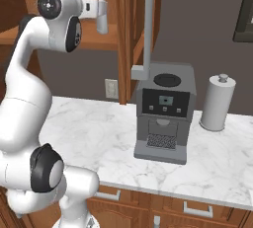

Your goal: Open the cabinet. Pick the spray and place it next to the sink. Then close the cabinet.

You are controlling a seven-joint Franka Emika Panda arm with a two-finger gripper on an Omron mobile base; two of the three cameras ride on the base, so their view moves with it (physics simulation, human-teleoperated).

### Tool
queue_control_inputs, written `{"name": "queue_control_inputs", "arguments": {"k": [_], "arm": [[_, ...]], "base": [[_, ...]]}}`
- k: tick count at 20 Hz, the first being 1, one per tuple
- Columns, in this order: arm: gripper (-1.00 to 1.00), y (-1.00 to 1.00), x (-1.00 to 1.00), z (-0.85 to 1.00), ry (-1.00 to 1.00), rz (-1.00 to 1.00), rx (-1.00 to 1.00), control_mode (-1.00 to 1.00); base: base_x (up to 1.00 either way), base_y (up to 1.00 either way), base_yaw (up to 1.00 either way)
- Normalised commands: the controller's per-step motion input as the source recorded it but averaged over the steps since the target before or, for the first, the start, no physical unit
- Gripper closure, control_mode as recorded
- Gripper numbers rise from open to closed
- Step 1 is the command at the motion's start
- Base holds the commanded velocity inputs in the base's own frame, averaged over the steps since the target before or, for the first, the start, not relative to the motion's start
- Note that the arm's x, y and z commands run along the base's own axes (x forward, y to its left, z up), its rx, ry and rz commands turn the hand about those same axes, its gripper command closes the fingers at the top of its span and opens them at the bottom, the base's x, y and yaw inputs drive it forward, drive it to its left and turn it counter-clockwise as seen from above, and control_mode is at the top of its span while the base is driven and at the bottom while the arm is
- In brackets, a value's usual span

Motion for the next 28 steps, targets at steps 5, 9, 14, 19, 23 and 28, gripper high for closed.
{"name": "queue_control_inputs", "arguments": {"k": [5,9,14,19,23,28], "arm": [[-1.0,-0.08,0.33,0.09,0.0,0.0,0.01,-1.0],[-1.0,-0.14,0.14,0.03,0.0,0.0,0.0,-1.0],[-1.0,-0.1,0.13,0.0,0.0,0.02,0.0,-1.0],[-1.0,-0.02,0.17,-0.04,0.0,0.02,0.0,-1.0],[-1.0,-0.04,0.18,-0.02,0.0,0.02,0.0,-1.0],[-1.0,-0.02,0.17,-0.01,0.0,0.07,0.0,-1.0]], "base": [[0.0,0.0,0.0],[0.0,0.0,0.0],[0.0,0.0,0.0],[0.0,0.0,0.0],[0.0,0.0,0.0],[0.0,0.0,0.0]]}}
